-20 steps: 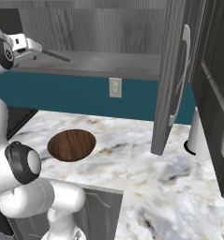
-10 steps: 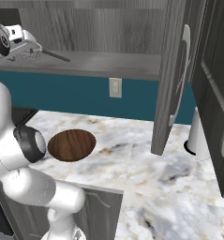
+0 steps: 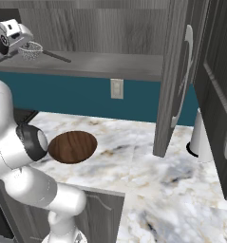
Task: Open the cabinet and setup a tea strainer by placing it in the bowl upright.
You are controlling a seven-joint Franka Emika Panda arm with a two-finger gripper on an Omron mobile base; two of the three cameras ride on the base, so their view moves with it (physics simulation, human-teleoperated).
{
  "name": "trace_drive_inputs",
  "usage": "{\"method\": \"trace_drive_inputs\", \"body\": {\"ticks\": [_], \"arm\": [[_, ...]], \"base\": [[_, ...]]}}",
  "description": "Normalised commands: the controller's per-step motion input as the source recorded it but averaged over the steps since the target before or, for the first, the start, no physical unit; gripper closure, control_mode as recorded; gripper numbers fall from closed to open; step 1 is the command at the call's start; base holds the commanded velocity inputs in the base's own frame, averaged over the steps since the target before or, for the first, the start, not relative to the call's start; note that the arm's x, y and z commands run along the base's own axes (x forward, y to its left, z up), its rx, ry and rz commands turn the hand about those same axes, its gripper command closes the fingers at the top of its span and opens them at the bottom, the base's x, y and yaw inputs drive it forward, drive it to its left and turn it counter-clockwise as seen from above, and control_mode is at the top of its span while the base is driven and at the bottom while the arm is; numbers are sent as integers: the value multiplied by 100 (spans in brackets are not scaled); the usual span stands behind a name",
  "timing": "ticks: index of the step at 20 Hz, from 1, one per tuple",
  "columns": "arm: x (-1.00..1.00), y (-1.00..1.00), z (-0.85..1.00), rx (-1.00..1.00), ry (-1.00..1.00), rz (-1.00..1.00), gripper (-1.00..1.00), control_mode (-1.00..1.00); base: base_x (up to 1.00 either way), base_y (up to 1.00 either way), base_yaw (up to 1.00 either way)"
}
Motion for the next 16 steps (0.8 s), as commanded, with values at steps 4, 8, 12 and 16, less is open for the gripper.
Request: {"method": "trace_drive_inputs", "body": {"ticks": [4, 8, 12, 16], "arm": [[-3, 0, 0, -4, -8, 30, -100, -100], [-8, 0, -9, -10, 0, 27, -100, -100], [-4, -10, -14, -10, 0, 20, -100, -100], [6, 0, -1, -10, 0, 2, -100, -100]], "base": [[0, 0, 0], [0, 0, 0], [0, 0, 0], [0, 0, 0]]}}
